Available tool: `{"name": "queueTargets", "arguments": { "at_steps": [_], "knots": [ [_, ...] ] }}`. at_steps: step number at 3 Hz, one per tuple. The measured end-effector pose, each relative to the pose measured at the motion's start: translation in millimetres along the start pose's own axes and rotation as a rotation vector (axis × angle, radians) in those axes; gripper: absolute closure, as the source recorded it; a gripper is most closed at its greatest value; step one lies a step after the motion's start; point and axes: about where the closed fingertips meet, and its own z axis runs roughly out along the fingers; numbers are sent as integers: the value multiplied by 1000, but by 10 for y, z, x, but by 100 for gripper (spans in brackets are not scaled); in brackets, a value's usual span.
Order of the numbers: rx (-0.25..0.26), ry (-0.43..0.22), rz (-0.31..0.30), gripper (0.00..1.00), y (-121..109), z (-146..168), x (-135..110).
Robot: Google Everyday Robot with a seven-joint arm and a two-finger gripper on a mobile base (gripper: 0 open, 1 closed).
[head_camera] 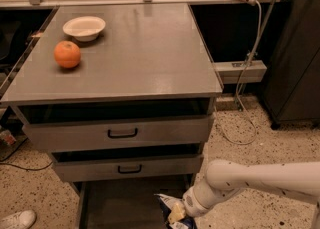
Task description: Place blue chip bag into bottom drawer
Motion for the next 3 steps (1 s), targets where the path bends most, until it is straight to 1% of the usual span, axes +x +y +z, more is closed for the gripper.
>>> {"name": "queueTargets", "arguments": {
  "at_steps": [1,2,3],
  "knots": [
    [-72,-80,46,100,-12,343,-181],
    [-137,-142,50,100,6,587,-411],
    [-143,-138,54,100,4,630,-404]
  ]
}}
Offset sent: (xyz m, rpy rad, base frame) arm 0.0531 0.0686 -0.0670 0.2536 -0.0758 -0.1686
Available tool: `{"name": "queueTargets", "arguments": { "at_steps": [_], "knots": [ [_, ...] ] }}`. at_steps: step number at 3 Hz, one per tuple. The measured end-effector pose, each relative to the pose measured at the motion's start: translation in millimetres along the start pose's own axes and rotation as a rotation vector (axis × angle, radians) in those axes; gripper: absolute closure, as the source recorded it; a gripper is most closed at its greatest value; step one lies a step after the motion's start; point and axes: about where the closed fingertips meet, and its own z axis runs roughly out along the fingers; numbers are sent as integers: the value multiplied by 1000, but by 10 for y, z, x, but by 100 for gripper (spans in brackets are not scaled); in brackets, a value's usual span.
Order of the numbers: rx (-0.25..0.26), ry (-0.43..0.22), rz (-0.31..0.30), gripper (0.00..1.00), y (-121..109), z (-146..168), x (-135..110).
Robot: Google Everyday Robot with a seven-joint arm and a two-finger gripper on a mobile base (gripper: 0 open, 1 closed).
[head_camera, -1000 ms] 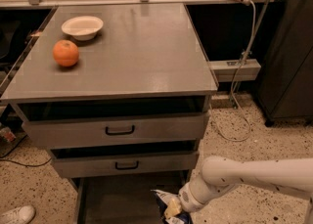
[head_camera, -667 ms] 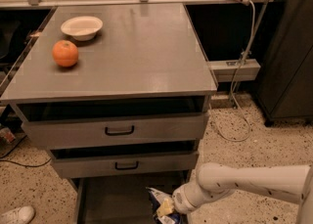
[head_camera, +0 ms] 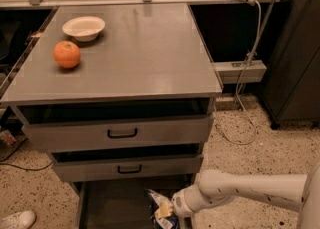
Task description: Place blue chip bag into bottom drawer
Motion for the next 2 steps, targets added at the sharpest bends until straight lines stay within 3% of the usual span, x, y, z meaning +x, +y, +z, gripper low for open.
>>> {"name": "queueTargets", "arguments": {
  "at_steps": [1,2],
  "knots": [
    [-8,-26,2,100,-20,76,-11],
    [-8,-88,-31,100,-146,536,-249]
  ]
}}
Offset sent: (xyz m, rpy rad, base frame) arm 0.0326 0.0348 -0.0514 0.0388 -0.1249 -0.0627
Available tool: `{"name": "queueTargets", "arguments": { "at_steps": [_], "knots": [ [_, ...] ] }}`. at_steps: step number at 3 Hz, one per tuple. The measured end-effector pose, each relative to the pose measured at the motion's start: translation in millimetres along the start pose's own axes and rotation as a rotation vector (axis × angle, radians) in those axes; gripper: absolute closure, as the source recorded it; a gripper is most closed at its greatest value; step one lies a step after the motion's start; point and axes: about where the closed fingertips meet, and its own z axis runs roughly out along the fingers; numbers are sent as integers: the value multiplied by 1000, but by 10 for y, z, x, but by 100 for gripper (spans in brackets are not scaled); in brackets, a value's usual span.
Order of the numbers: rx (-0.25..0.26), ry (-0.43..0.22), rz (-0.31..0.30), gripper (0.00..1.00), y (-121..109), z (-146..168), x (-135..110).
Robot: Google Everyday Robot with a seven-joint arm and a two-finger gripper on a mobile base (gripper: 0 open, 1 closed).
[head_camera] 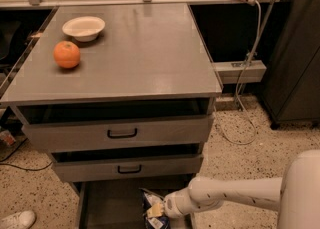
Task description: Place blue chip bag into bottom drawer
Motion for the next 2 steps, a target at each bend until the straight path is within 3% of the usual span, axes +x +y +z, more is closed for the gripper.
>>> {"name": "queueTargets", "arguments": {
  "at_steps": [1,2],
  "knots": [
    [-10,-4,10,100,-11,83,27],
    [-30,-43,36,100,-100,459,-23]
  ]
}}
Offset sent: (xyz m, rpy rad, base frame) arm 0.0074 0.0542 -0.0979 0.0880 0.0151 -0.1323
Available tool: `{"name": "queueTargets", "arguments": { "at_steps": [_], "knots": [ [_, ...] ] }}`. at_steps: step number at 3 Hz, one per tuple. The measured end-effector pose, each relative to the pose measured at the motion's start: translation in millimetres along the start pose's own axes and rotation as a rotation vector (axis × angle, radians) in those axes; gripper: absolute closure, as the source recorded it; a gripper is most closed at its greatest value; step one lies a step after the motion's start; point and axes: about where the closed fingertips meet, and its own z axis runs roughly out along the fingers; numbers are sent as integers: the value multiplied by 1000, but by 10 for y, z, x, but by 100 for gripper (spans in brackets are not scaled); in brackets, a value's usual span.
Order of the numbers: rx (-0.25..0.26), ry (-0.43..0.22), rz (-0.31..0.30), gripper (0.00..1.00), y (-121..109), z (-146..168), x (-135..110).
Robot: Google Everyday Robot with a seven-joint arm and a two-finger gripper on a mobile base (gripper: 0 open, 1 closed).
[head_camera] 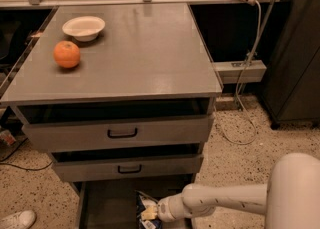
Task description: Place blue chip bag into bottom drawer
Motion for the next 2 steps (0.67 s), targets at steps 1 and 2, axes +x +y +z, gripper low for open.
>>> {"name": "queueTargets", "arguments": {
  "at_steps": [1,2],
  "knots": [
    [-21,-24,15,100,-117,358,-50],
    [-37,-38,31,100,-209,619,-91]
  ]
}}
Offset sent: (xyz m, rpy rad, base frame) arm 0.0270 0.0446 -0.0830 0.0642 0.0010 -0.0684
